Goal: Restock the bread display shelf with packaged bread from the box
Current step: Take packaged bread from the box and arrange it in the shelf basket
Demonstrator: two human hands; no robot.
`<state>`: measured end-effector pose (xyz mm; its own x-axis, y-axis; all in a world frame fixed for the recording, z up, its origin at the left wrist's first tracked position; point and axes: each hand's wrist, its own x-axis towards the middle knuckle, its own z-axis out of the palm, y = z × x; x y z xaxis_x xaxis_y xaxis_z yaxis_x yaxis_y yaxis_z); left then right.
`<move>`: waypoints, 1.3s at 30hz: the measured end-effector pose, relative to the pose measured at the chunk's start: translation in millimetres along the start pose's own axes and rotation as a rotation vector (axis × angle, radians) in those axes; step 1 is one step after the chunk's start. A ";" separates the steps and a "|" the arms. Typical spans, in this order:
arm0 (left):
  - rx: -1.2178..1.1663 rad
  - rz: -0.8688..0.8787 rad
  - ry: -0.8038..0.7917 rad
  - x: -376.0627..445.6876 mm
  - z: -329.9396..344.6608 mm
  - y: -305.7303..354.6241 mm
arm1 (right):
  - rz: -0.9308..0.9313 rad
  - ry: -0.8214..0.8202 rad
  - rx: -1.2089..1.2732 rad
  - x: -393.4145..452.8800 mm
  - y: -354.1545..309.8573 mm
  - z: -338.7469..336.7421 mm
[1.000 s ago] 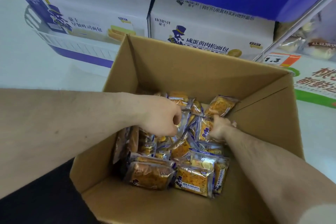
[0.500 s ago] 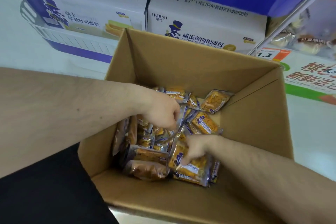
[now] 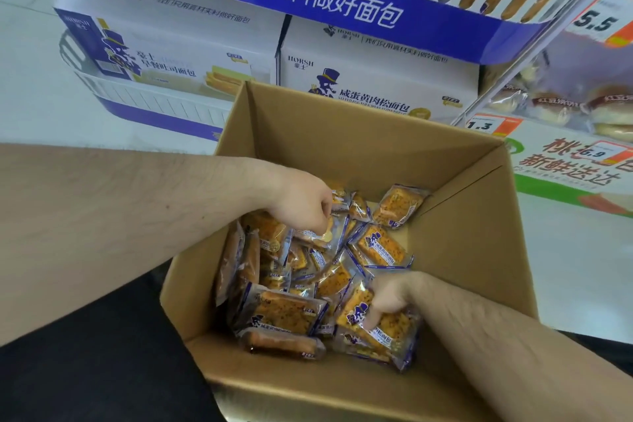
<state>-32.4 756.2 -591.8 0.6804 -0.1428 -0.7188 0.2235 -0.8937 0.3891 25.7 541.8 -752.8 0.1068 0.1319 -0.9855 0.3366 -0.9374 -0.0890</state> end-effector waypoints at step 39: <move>-1.299 -0.075 0.360 -27.4 11.0 -41.7 | -0.271 0.348 0.042 10.1 -116.7 46.0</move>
<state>-68.0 792.7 -594.6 0.7366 0.1854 -0.6504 0.6252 0.1799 0.7594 -55.5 637.8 -759.0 0.3308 0.4688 -0.8190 0.3584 -0.8653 -0.3505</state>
